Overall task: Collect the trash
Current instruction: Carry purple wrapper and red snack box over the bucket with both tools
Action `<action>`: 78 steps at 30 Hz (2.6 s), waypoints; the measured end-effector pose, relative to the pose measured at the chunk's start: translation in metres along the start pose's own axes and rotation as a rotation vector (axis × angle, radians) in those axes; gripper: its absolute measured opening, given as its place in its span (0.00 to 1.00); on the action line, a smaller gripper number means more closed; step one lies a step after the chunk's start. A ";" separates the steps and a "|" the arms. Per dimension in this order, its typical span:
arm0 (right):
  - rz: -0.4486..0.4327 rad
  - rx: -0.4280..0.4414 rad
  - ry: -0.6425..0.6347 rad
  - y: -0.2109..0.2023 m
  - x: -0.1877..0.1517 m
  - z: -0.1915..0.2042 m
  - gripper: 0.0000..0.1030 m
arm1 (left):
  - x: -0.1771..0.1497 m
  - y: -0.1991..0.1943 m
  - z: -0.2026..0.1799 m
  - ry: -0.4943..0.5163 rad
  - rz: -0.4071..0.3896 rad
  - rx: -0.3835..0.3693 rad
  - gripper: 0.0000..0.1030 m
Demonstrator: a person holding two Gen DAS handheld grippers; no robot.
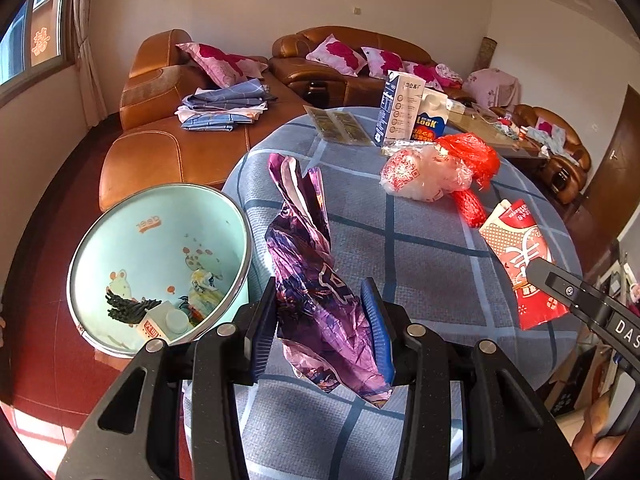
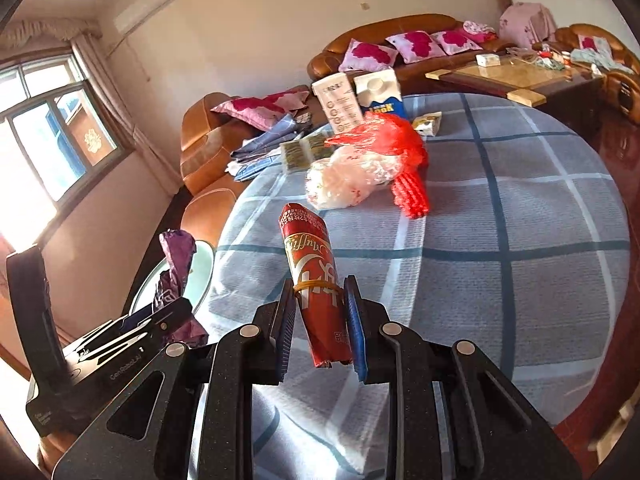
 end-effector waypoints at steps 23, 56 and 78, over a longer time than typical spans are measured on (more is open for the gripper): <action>0.036 0.028 -0.063 0.016 -0.011 0.048 0.24 | -0.011 -0.013 0.037 -0.049 -0.011 0.023 0.40; 0.116 0.117 -0.234 0.085 0.000 0.170 0.25 | -0.011 -0.009 0.141 -0.216 -0.016 0.112 0.40; 0.188 0.110 -0.201 0.148 0.020 0.188 0.25 | 0.010 0.035 0.168 -0.241 0.049 0.136 0.40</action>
Point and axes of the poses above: each gripper's, at about its wrist camera, not at the fingertips, and y roughly the way its jaws point, z to its left, x to its top, the point moved 8 cm from there along y, roughly the way its jaws point, and after that the axes turned 14 degrees about z, right-handed, at the moved point
